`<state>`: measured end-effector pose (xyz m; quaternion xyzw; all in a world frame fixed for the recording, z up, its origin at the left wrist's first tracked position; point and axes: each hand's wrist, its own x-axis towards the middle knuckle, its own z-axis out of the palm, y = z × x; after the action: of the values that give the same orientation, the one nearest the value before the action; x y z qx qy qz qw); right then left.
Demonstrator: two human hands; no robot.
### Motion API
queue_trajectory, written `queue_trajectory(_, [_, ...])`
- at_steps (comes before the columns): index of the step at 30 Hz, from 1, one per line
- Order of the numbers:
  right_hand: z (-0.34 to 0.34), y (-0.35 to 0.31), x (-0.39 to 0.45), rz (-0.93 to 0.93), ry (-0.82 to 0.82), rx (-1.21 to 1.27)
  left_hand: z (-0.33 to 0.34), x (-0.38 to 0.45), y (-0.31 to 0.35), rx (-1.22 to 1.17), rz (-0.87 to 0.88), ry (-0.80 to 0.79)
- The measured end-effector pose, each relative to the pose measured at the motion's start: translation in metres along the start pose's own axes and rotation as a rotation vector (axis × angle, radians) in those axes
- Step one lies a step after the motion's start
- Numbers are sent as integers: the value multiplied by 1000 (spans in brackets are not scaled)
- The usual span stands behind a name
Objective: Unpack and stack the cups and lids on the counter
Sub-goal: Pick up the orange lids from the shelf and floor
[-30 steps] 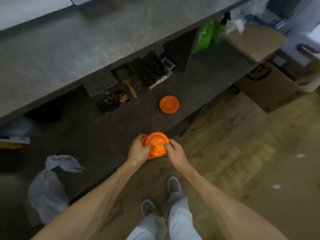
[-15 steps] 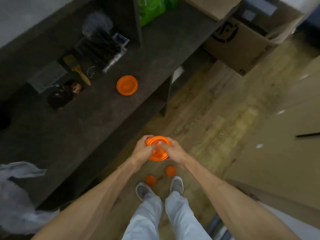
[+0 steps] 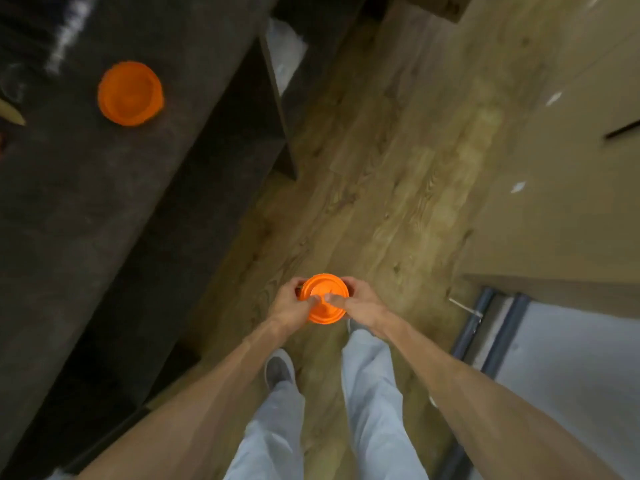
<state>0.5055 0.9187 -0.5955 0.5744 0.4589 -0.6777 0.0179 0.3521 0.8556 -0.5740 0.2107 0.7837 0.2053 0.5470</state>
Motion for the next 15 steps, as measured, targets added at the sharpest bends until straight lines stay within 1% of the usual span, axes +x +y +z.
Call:
queue_trajectory(5, [19,95,41,60,79,53,26,40,-78,45,1,-88])
queue_trajectory(9, [22,166,103,112,142,27,32,87,-144,218,41,-67])
queue_trajectory(10, [20,183,123,102,144,11,33,104,-165,317,70,-85])
queue_trajectory(13, [9,229,181,84,151,-75,43,155,-224,876,127,-205])
queue_trajectory(14, [6,242,199,82,161,-98,48,171,-242,1010,145,-209])
queue_trajectory(15, [3,256,216,73,169,-126,54,187,-257,1097,168,-214])
